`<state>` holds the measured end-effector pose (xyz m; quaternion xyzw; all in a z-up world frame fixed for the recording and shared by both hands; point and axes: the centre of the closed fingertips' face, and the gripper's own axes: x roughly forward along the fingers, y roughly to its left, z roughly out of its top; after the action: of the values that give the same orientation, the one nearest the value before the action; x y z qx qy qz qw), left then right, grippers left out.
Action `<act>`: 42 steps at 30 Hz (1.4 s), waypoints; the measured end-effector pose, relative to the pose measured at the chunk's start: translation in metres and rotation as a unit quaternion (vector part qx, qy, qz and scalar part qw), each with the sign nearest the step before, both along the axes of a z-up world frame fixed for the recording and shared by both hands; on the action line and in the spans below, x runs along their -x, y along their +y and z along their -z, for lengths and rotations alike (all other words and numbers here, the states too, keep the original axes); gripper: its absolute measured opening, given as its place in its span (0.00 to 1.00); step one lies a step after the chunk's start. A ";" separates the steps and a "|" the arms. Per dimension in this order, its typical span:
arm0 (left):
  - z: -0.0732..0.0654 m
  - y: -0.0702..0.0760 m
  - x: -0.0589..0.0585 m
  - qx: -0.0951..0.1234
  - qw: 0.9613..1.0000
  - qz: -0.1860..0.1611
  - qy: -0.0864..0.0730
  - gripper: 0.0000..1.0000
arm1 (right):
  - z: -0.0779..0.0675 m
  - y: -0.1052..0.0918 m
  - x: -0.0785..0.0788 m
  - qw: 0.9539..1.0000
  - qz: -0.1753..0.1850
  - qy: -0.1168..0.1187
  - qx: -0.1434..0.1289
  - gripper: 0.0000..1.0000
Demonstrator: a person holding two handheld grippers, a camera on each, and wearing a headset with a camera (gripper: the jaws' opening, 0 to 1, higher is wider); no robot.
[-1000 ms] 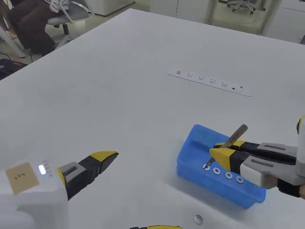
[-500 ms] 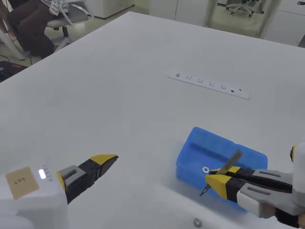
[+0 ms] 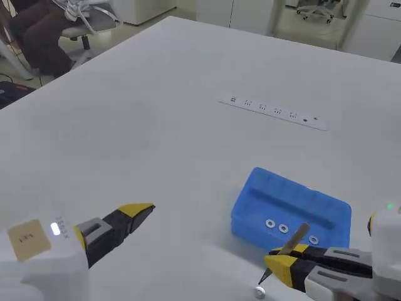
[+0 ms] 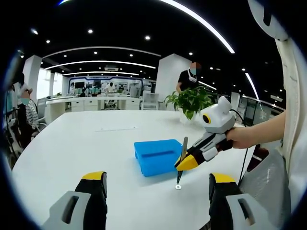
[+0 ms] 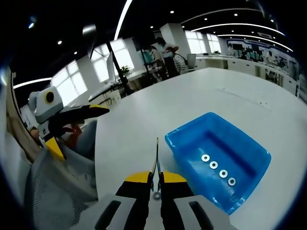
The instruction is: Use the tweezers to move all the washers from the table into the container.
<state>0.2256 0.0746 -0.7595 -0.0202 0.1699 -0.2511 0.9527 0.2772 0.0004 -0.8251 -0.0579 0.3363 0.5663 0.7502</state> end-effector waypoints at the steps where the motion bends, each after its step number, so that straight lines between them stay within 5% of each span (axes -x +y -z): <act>1: 0.000 0.000 0.000 0.000 1.000 0.000 0.000 0.90 | 0.002 0.000 0.001 1.000 -0.001 0.000 0.001 0.04; 8: 0.000 0.000 0.000 0.000 1.000 -0.001 0.000 0.90 | 0.009 -0.001 0.008 1.000 -0.006 0.009 0.009 0.04; 21: 0.000 0.001 0.001 -0.001 1.000 -0.001 0.000 0.90 | 0.009 0.000 0.022 0.998 -0.048 -0.041 0.021 0.04; 39: -0.001 0.000 0.000 0.000 1.000 -0.001 0.000 0.90 | 0.010 -0.001 0.019 0.998 -0.040 -0.042 0.018 0.04; 42: -0.001 0.000 0.000 0.000 1.000 -0.001 0.000 0.90 | 0.010 0.000 0.023 0.996 -0.055 -0.059 0.023 0.04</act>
<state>0.2257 0.0748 -0.7589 -0.0200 0.1698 -0.2501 0.9530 0.2541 -0.0001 -0.8355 -0.1271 0.3003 0.5945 0.7350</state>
